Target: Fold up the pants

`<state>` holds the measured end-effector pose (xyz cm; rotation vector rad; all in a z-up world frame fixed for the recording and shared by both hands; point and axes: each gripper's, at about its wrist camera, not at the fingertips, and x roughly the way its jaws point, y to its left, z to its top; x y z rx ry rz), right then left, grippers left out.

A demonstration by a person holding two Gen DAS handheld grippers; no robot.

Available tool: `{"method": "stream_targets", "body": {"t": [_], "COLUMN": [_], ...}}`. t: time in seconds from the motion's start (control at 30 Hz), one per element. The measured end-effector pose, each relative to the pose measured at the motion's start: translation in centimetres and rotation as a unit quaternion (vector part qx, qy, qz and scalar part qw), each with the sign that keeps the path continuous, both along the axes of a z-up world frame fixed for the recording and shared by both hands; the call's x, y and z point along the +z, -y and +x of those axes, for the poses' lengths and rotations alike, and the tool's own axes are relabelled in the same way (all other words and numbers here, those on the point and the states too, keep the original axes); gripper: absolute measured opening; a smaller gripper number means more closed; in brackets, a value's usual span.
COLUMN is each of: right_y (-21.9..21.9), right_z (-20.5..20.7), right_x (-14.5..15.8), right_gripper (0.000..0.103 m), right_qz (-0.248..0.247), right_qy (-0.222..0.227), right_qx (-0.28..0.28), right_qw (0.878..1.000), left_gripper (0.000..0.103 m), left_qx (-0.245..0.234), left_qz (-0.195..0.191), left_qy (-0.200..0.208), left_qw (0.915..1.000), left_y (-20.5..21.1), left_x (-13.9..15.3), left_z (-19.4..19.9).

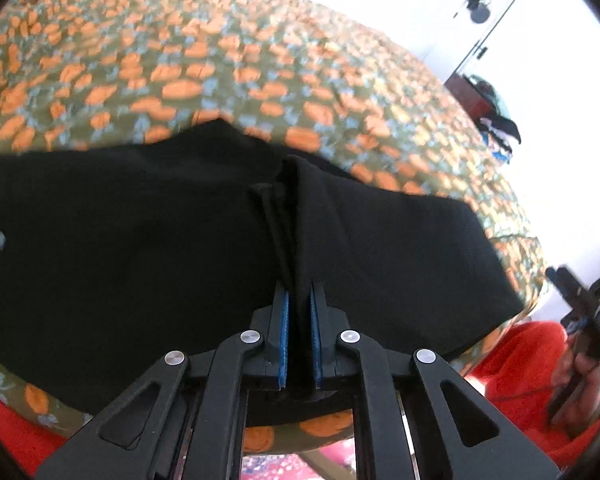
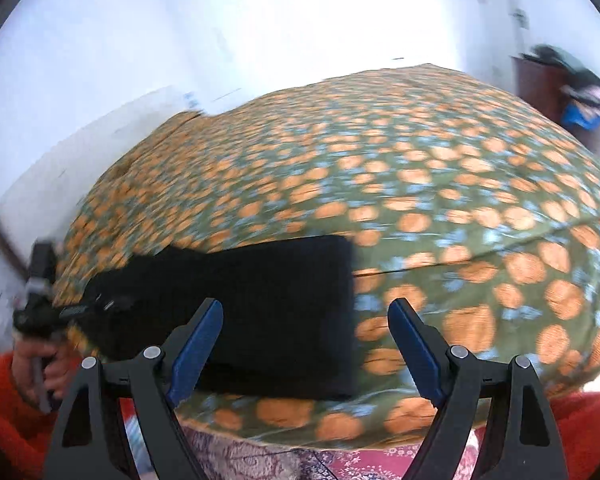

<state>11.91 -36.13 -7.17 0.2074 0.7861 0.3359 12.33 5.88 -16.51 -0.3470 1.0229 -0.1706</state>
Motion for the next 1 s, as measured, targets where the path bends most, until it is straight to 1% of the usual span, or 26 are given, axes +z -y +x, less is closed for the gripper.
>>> {"method": "stream_targets", "body": {"t": [0.03, 0.1, 0.13, 0.17, 0.2, 0.23, 0.27, 0.33, 0.37, 0.4, 0.43, 0.47, 0.53, 0.6, 0.67, 0.7, 0.73, 0.77, 0.8, 0.83, 0.87, 0.9, 0.93, 1.0], "right_y": [0.3, 0.1, -0.5, -1.4, -2.4, -3.6, -4.5, -5.6, -5.7, -5.5, -5.3, -5.2, -5.2, -5.4, -5.9, -5.9, -5.9, -5.7, -5.2, -4.6, -3.9, -3.5, -3.4, -4.1], "right_z": [0.6, 1.6, 1.8, 1.9, 2.1, 2.3, 2.5, 3.2, 3.4, 3.4, 3.5, 3.8, 5.1, 6.6, 9.0, 10.4, 11.5, 12.8, 13.8, 14.2, 14.3, 13.9, 13.4, 12.6], "right_x": [-0.1, 0.2, 0.5, 0.8, 0.7, -0.2, -1.4, -5.1, -7.2, -7.9, -7.5, -6.4, -3.6, -1.7, -1.1, -1.7, -2.5, -4.4, -6.6, -8.3, -9.5, -9.5, -9.2, -8.7], "right_gripper": [0.084, 0.084, 0.084, 0.084, 0.084, 0.084, 0.084, 0.084, 0.084, 0.081, 0.08, 0.08, 0.08, 0.08, 0.081, 0.081, 0.081, 0.081, 0.08, 0.074, 0.07, 0.066, 0.066, 0.067], "right_qz": [0.005, 0.024, 0.035, 0.049, 0.064, 0.071, 0.064, 0.015, -0.002, -0.004, 0.0, 0.006, 0.021, 0.028, 0.055, 0.07, 0.075, 0.074, 0.066, 0.059, 0.055, 0.058, 0.055, 0.006], "right_qy": [-0.006, -0.005, 0.002, 0.008, 0.003, -0.018, -0.047, -0.124, -0.167, -0.18, -0.175, -0.164, -0.128, -0.102, -0.1, -0.111, -0.125, -0.153, -0.187, -0.211, -0.221, -0.208, -0.195, -0.18], "right_qx": [-0.006, 0.008, 0.027, 0.058, 0.095, 0.13, 0.148, 0.147, 0.142, 0.137, 0.135, 0.135, 0.137, 0.137, 0.137, 0.135, 0.128, 0.11, 0.084, 0.065, 0.049, 0.044, 0.044, 0.052], "right_qw": [1.0, 1.0, 0.999, 0.997, 0.993, 0.989, 0.986, 0.981, 0.976, 0.974, 0.975, 0.977, 0.982, 0.985, 0.984, 0.982, 0.981, 0.979, 0.977, 0.973, 0.973, 0.975, 0.978, 0.982], "left_gripper": [0.007, 0.007, 0.008, 0.008, 0.008, 0.008, 0.009, 0.011, 0.011, 0.012, 0.014, 0.015, 0.019, 0.02, 0.022, 0.023, 0.027, 0.032, 0.045, 0.06, 0.067, 0.076, 0.082, 0.084], "left_qx": [-0.003, -0.01, -0.012, -0.014, -0.014, -0.014, -0.014, -0.017, -0.02, -0.019, -0.019, -0.019, -0.017, -0.014, -0.013, -0.014, -0.014, -0.014, -0.015, -0.015, -0.013, -0.011, -0.01, -0.009], "left_qz": [0.003, 0.026, 0.033, 0.037, 0.038, 0.038, 0.039, 0.038, 0.035, 0.039, 0.042, 0.043, 0.04, 0.035, 0.035, 0.037, 0.04, 0.042, 0.042, 0.042, 0.048, 0.056, 0.062, 0.066], "left_qy": [-0.007, -0.015, -0.017, -0.017, -0.017, -0.017, -0.018, -0.016, -0.015, -0.015, -0.014, -0.013, -0.014, -0.017, -0.017, -0.016, -0.014, -0.015, -0.015, -0.014, -0.012, -0.011, -0.01, -0.013], "left_qw": [1.0, 0.9995, 0.9992, 0.9991, 0.999, 0.999, 0.999, 0.999, 0.9991, 0.9989, 0.9988, 0.9988, 0.9989, 0.9991, 0.9992, 0.9991, 0.999, 0.9989, 0.9989, 0.9989, 0.9987, 0.9983, 0.998, 0.9977], "left_y": [0.1, 0.8, 1.2, 1.4, 1.4, 1.5, 1.7, 1.7, 1.8, 1.9, 1.9, 1.8, 1.5, 1.2, 1.1, 1.2, 1.2, 1.2, 1.3, 1.3, 1.3, 1.4, 1.5, 1.4], "left_x": [-0.7, -1.8, -2.0, -2.1, -2.1, -2.2, -2.4, -2.6, -2.8, -2.8, -2.9, -2.9, -3.2, -3.4, -3.4, -3.4, -3.4, -3.5, -3.5, -3.4, -3.4, -3.3, -3.3, -3.6], "left_z": [0.1, 0.6, 0.7, 0.9, 1.0, 1.1, 1.2, 1.2, 1.1, 1.1, 1.1, 1.0, 1.2, 1.5, 1.5, 1.4, 1.4, 1.3, 1.3, 1.2, 1.1, 1.0, 1.0, 1.1]}}
